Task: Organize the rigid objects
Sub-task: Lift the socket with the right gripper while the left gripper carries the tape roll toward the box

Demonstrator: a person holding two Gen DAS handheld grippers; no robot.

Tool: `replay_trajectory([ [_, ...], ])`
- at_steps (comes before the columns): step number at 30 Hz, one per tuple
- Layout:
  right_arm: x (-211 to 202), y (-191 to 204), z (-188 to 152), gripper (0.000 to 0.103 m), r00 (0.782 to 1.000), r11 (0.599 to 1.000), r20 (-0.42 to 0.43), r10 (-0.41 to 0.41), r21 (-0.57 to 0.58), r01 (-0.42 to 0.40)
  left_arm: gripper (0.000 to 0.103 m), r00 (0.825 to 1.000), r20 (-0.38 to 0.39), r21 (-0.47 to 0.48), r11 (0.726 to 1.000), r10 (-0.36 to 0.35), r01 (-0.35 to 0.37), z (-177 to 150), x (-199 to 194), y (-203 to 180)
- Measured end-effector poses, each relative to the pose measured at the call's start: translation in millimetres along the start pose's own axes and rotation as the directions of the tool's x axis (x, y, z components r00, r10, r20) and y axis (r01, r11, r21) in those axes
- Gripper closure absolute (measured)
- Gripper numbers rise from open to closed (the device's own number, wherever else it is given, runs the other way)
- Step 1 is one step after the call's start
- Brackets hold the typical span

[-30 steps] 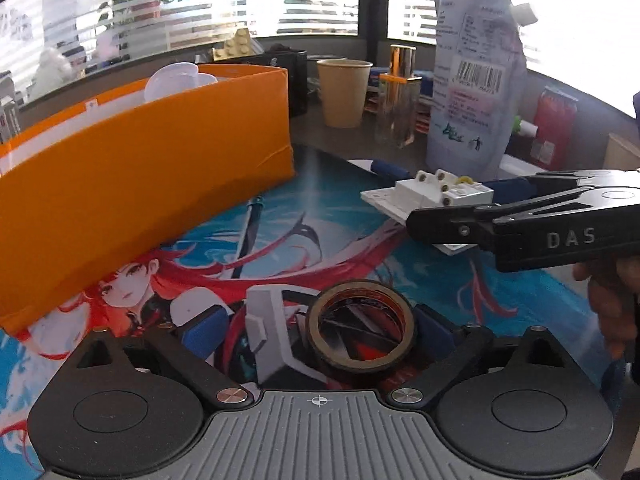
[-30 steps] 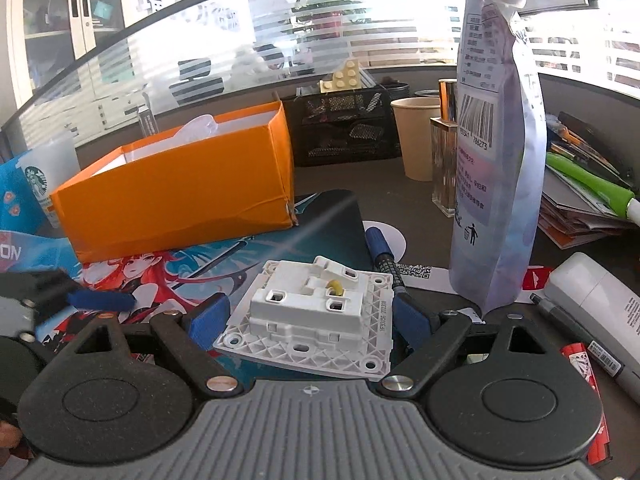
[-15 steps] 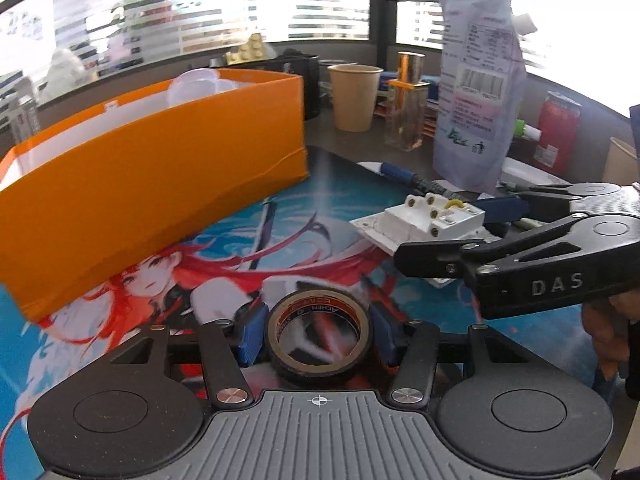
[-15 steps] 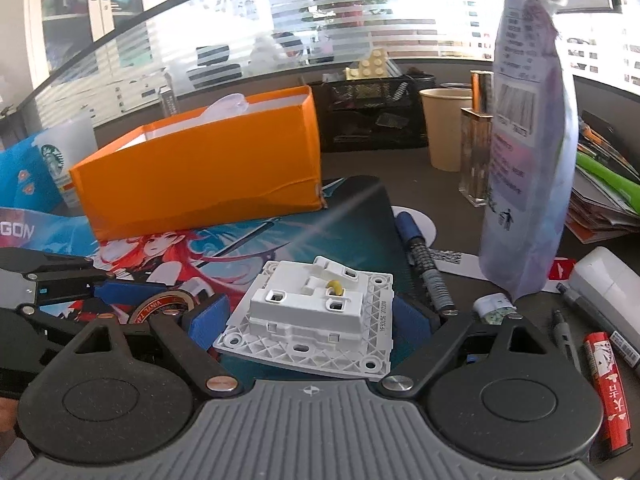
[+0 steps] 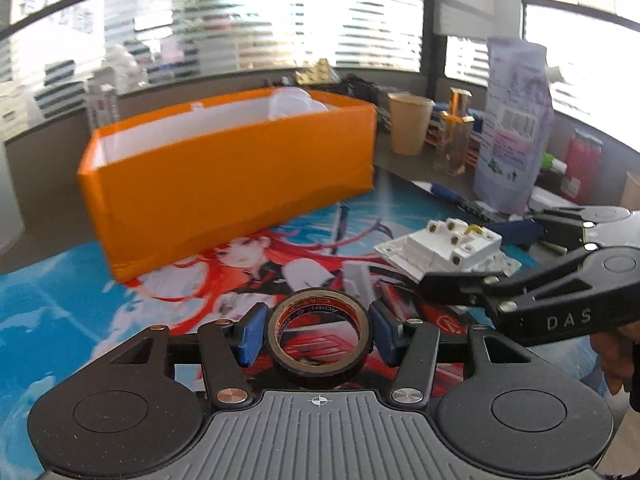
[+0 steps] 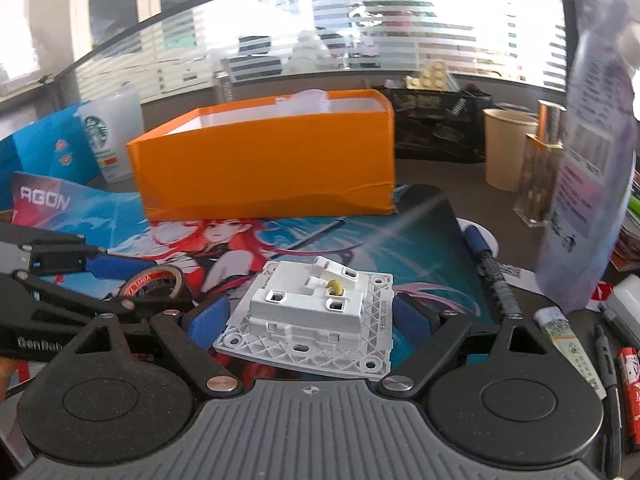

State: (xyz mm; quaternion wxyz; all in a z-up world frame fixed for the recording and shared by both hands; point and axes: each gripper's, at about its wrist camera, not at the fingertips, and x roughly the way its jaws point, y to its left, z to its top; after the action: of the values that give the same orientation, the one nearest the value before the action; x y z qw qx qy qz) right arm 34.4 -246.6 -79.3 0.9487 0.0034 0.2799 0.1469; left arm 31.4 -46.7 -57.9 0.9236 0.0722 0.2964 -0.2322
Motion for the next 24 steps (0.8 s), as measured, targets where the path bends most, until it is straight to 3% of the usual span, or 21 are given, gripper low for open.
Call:
replay_trajectory([
  [11,-27,23,15,0.016,0.997,0.998,0.072,0.018,-0.069,-0.013,0.050,0.994,0.094,-0.039,0.998,0.047,-0.044,6,-40,17],
  [24,-67,34,46,0.016,0.978,0.993,0.206,0.028,-0.121,-0.003,0.050,0.972,0.214,-0.041,0.995,0.094,-0.088,34,-72,25],
])
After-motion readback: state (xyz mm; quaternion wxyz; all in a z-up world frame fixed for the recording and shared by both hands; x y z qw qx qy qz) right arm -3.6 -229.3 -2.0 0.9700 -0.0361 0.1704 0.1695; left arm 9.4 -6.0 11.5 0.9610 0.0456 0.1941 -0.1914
